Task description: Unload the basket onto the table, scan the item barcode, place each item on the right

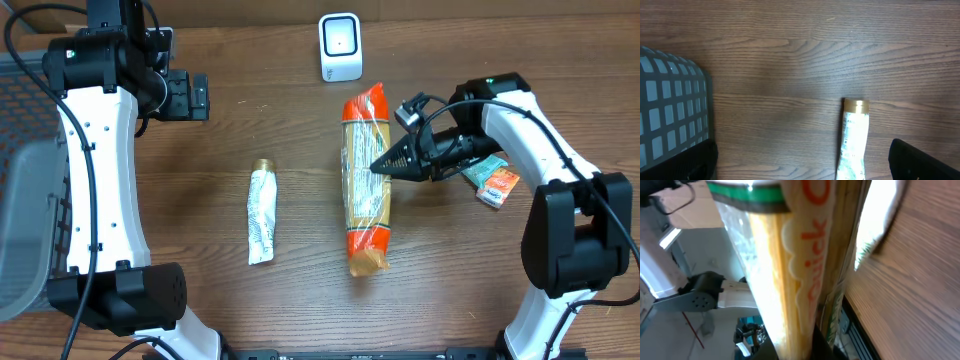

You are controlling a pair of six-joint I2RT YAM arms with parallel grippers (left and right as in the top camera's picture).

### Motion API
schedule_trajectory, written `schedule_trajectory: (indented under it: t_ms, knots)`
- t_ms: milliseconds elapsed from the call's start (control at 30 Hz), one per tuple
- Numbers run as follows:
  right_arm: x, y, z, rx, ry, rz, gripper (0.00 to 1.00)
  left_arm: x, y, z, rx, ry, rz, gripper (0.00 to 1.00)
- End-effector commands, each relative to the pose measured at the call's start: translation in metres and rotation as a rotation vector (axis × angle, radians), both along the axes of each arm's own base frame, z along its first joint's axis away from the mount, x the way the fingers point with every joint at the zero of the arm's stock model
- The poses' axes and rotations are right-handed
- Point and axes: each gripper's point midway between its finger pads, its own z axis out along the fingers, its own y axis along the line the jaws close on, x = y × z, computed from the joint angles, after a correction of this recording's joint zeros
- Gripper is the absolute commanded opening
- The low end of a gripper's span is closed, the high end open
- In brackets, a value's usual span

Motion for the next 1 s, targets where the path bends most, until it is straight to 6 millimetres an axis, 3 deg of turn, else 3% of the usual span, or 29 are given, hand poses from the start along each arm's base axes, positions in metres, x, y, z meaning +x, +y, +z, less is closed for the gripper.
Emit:
schedule_trajectory:
  t_ms: [0,200,300,467,600,800,967]
  knots:
    - [0.009,0.002,0.053,0.163,-0.135,-0.051,0.04,0.002,-0.002,-0.004,0.011,0.011,-0.022,0.99]
    - [0.010,0.002,0.052,0.157,-0.149,-0.046,0.04,0.002,-0.002,-0.004,0.011,0.011,-0.023,1.00]
    - [0.009,0.001,0.041,0.108,-0.182,-0.024,0.04,0.002,-0.002,-0.004,0.011,0.011,-0.022,0.99]
    - [0.015,0.005,0.000,-0.112,-0.208,0.030,0.04,0.002,-0.001,-0.004,0.011,0.011,-0.022,1.00]
    - [0.029,0.021,-0.034,-0.273,-0.200,0.017,0.04,0.002,-0.002,-0.004,0.011,0.011,-0.022,1.00]
    - [0.027,0.051,-0.073,-0.298,-0.163,0.062,0.04,0.002,-0.001,-0.004,0.011,0.011,-0.022,1.00]
    - [0.025,0.055,-0.111,-0.340,-0.091,0.090,0.04,0.002,-0.002,-0.004,0.011,0.011,-0.022,1.00]
